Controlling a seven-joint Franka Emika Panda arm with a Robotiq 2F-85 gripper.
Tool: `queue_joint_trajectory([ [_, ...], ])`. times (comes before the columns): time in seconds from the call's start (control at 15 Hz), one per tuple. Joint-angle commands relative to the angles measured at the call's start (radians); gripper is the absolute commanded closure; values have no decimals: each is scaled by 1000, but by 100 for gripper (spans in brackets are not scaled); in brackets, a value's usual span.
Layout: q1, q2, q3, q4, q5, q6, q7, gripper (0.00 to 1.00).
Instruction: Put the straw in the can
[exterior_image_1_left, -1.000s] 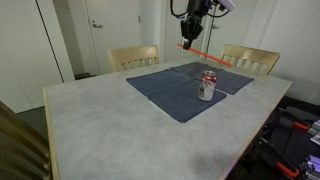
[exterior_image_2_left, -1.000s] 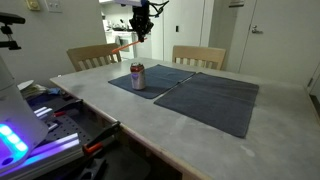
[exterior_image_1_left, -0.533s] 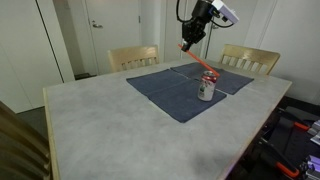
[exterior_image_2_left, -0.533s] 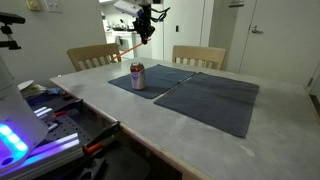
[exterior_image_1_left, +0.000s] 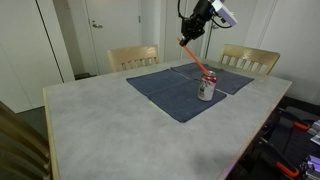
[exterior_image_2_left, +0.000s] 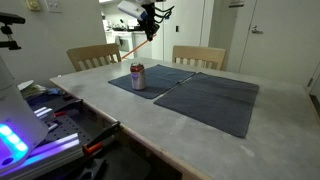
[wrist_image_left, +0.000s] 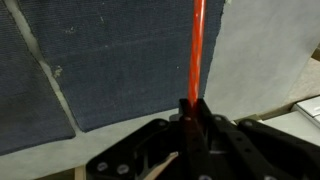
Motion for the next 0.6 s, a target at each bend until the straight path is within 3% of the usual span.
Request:
queue_joint_trajectory([
  [0.0,2,-2,1,-1,-38,64,9,98],
  [0.53,-4,-37,-6,-46,-223,183,167,98],
])
